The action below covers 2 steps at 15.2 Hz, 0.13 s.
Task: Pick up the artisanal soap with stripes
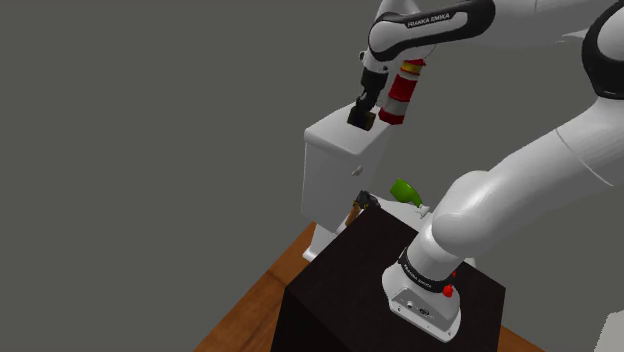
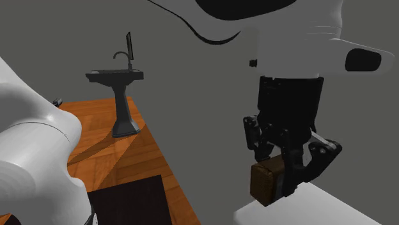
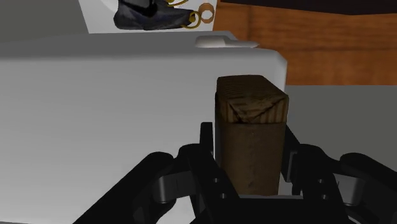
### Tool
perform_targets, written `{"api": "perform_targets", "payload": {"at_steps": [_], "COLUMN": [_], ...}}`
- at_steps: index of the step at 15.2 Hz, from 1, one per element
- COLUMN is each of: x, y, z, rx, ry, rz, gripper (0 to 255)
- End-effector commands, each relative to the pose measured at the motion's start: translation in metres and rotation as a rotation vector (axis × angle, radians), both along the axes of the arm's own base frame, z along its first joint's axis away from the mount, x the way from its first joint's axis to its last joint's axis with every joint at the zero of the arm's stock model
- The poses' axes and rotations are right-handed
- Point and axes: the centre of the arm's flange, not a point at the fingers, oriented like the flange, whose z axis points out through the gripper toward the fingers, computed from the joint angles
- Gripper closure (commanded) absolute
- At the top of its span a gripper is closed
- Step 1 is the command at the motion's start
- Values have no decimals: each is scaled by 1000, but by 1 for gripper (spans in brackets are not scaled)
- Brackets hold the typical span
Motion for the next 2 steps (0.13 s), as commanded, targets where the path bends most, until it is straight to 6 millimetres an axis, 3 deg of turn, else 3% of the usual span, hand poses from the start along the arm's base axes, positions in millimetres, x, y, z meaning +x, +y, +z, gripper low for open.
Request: {"api": "perform_targets", "payload": {"at_steps": [1, 2], "x": [0, 0], "y": [1, 1], "z": [7, 7], "rx": [0, 0], "ry": [0, 0], "rz": [0, 0], "gripper": [255, 255]}}
